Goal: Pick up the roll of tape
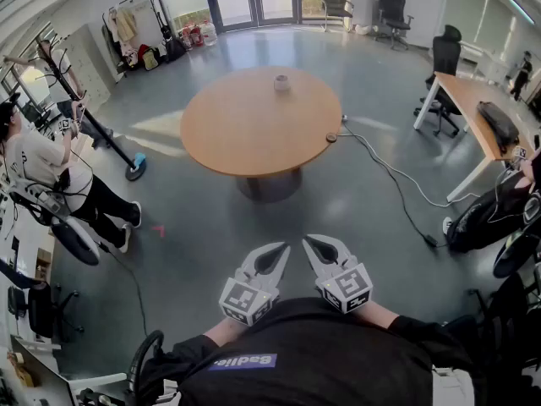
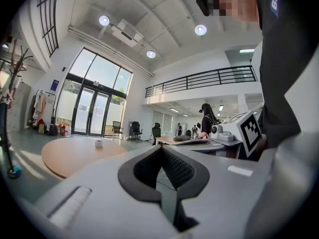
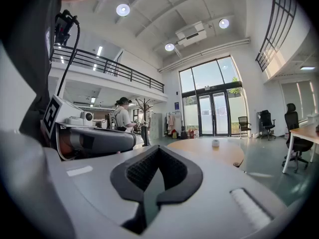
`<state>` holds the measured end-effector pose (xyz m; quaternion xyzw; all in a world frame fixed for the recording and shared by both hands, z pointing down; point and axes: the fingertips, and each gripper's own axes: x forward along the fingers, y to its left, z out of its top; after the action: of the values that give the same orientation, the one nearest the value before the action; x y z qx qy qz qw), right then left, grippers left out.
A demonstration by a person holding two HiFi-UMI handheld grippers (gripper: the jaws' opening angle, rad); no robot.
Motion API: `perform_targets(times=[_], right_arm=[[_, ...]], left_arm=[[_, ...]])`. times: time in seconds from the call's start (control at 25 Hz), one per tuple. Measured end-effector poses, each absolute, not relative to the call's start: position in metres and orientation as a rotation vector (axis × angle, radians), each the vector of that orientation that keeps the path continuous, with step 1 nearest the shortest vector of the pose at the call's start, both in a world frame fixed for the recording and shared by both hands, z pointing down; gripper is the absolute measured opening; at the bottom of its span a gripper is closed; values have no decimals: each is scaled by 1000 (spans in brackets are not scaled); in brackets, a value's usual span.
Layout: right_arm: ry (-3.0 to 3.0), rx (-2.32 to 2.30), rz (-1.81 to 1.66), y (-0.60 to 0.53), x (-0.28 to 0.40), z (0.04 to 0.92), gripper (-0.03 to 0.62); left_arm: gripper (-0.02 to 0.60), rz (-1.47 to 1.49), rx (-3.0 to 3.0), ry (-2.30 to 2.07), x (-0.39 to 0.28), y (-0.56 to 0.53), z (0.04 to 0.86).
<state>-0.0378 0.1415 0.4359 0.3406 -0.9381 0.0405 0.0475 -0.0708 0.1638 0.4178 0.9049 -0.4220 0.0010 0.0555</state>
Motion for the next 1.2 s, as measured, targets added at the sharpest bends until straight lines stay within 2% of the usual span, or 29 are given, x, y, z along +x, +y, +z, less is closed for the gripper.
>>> perform_targets(times=[0.76,1.2], right_arm=[[-2891,1032,210,146,-34,443,3],[-2896,995,278,130,11,455,4]], left_arm=[[20,16,2727,-1285,-68,168,424],[20,28,2671,-1323,-25,150,432]])
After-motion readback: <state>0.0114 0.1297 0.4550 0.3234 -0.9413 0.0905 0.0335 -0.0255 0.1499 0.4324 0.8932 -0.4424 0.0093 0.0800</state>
